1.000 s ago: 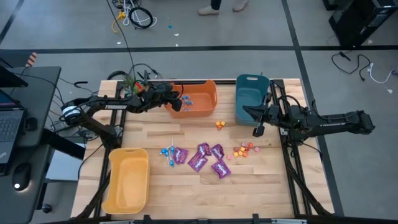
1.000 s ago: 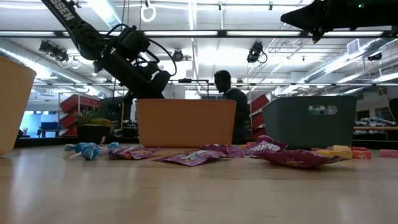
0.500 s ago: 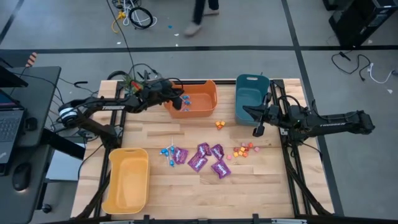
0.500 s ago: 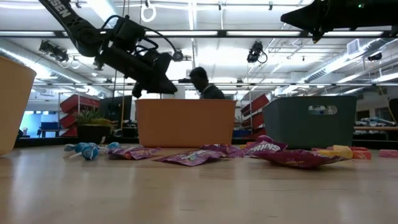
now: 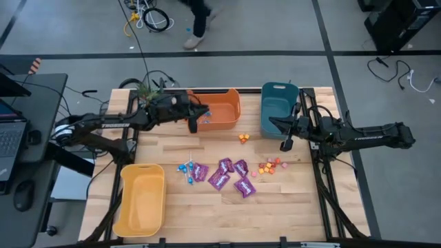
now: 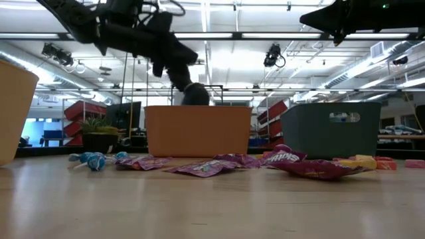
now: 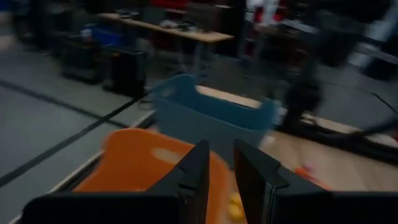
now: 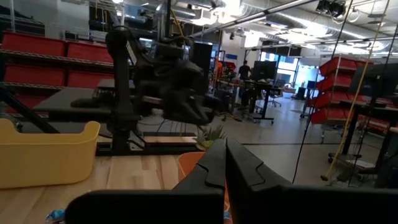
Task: Sort candy
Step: Put the blue candy into the orange bin
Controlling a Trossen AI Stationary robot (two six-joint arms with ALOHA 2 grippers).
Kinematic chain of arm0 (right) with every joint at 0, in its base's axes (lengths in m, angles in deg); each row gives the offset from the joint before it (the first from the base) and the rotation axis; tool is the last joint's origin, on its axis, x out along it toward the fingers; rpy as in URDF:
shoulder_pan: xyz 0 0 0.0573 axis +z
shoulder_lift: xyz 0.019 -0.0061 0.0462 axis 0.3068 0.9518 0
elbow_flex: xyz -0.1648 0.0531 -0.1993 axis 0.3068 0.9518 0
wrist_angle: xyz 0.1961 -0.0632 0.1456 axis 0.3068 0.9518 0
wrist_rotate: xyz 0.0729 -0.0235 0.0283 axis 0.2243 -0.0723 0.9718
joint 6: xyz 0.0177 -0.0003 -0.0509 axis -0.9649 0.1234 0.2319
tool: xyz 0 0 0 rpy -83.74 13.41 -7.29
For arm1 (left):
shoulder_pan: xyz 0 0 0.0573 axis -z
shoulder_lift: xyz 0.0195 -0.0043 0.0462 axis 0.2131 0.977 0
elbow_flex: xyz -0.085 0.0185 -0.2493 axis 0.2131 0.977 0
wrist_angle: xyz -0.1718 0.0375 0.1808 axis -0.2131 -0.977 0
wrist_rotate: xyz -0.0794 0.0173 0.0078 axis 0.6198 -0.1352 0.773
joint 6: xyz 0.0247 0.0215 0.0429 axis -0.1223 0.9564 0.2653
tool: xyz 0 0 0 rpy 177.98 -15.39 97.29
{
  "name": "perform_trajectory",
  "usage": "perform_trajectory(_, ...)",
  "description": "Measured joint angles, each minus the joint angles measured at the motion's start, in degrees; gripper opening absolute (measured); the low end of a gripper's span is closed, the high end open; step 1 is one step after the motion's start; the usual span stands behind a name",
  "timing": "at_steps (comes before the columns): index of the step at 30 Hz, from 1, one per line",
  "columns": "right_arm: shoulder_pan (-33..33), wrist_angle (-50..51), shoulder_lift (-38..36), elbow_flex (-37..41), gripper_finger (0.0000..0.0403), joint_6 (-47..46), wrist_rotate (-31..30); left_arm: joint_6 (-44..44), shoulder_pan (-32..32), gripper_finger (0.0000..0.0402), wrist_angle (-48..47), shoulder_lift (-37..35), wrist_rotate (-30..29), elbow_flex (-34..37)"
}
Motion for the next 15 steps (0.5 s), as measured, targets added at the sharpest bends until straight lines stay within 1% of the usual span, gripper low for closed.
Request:
perform_trajectory(3, 0.00, -0.01, -0.01, 0.01, 0.0000, -0.46, 0.00, 1.52, 3.64, 0.0076, -3.49, -1.38, 1.60, 0.00)
perform_trajectory(5, 0.02, -0.02, 0.00, 0.00, 0.0000, -0.57, 0.00, 2.21, 6.44, 0.0076, -7.49, -2.20, 3.07, -0.02)
perform_trajectory(11, 0.02, -0.01, -0.01, 0.00, 0.0000, -0.58, 0.00, 4.51, 15.64, 0.0076, -26.40, -2.78, 5.73, -0.02)
perform_trajectory(13, 0.02, -0.02, -0.01, 0.00, 0.0000, -0.58, 0.00, 2.97, 18.18, 0.0076, -33.12, -2.64, 5.64, 0.00)
perform_trajectory(15, 0.02, -0.01, -0.02, 0.00, 0.0000, -0.58, 0.00, -1.16, 19.99, 0.0076, -38.90, -2.29, 5.35, -0.02)
